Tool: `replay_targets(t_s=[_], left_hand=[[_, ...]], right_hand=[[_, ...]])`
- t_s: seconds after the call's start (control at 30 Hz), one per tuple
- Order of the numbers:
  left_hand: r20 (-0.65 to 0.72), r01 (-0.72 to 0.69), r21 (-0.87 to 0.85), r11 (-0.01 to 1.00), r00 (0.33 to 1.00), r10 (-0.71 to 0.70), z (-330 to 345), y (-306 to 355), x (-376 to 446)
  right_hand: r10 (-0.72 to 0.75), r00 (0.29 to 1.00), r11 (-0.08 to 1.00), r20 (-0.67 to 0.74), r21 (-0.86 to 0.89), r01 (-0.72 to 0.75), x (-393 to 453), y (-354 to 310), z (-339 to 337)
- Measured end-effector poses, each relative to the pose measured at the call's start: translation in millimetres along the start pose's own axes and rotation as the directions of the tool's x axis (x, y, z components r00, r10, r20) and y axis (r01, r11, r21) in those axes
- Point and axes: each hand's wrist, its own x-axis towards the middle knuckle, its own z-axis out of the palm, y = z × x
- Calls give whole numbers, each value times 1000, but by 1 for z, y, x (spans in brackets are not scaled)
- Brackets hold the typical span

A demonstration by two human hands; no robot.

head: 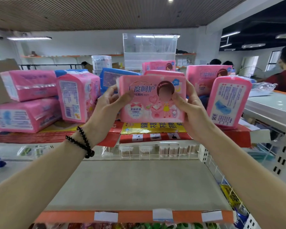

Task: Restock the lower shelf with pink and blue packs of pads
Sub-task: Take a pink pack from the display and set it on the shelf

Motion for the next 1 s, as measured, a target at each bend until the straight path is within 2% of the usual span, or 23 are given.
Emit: replay_targets(t_s=[0.4, 0.67, 0.8, 1.0], left_hand=[[-29, -21, 64, 998, 999, 23, 0, 17, -34], [-137, -42, 207, 977, 988, 72, -18, 26, -94], [-150, -31, 220, 975, 987, 65, -28, 21, -128], [-120, -11, 198, 980, 992, 35, -60, -3, -162]], right_hand=[[-24, 991, 998, 132, 61, 16, -16, -2, 8], [-107, 958, 990, 266, 121, 77, -45, 5, 30], [-95, 947, 990, 308, 128, 58, -72, 16, 48], [-27, 956, 995, 294, 102, -3, -106, 46, 70]])
